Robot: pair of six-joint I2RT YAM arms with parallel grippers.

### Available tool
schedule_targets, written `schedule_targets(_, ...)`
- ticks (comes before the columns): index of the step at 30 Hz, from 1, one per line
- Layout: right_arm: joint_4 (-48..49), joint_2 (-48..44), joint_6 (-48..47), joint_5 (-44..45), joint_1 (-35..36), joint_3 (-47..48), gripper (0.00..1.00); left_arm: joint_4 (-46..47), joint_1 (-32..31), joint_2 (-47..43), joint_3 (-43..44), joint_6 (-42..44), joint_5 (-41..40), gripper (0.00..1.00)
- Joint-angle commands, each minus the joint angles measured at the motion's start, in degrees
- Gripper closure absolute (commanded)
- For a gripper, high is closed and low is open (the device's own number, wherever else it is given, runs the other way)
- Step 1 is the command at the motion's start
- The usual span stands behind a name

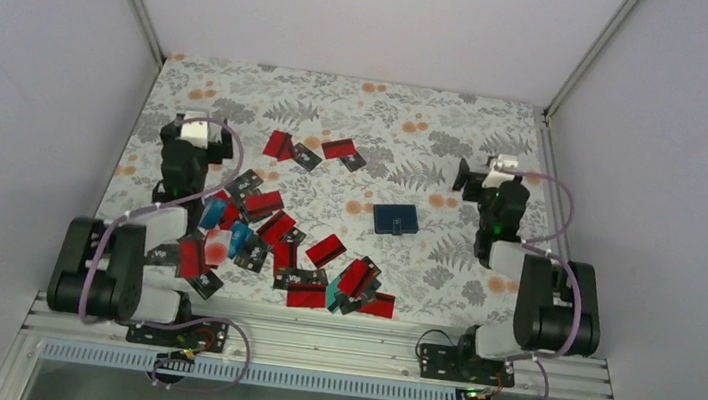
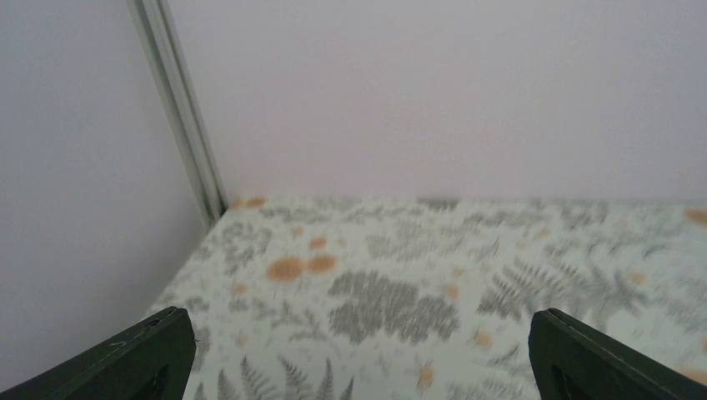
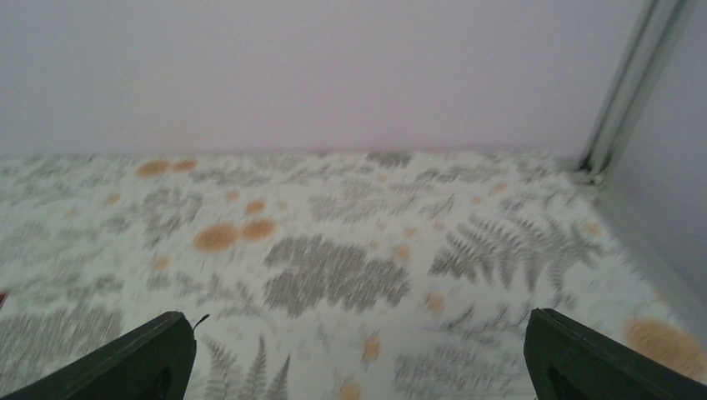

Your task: Put the credit cards into the card holder

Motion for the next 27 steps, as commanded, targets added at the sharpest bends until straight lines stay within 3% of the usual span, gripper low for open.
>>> schedule_targets(1, -19.4, -5.5, 8.7, 5.4, -0.1, 8.1, 0.00, -23.2, -0.7, -1.8, 11.0, -7.4, 2.7, 0.00)
schedule_targets(5, -36.2, -5.4, 26.1, 9.2, -1.7, 17.3, 0.00, -38.8, -0.3, 3.9, 24.6, -11.9, 8.7, 0.00)
schedule_targets(10, -56.8, 1.5, 30.7, -0.8, -5.7, 28.9, 0.00, -53.5, -2.0, 11.9, 37.0, -10.1, 21.8, 0.00)
schedule_targets(20, -63.0, -6.2, 34.9, -13.5, -2.7, 18.1, 0.00, -68.4, -19.4, 25.6, 51.3, -0.7, 31.3, 0.07)
schedule_targets(27, -64.1, -11.6, 34.7, -19.6, 0.0, 11.0, 0.03, -71.8, -30.9, 37.7, 61.1, 1.5, 35.2, 0.11)
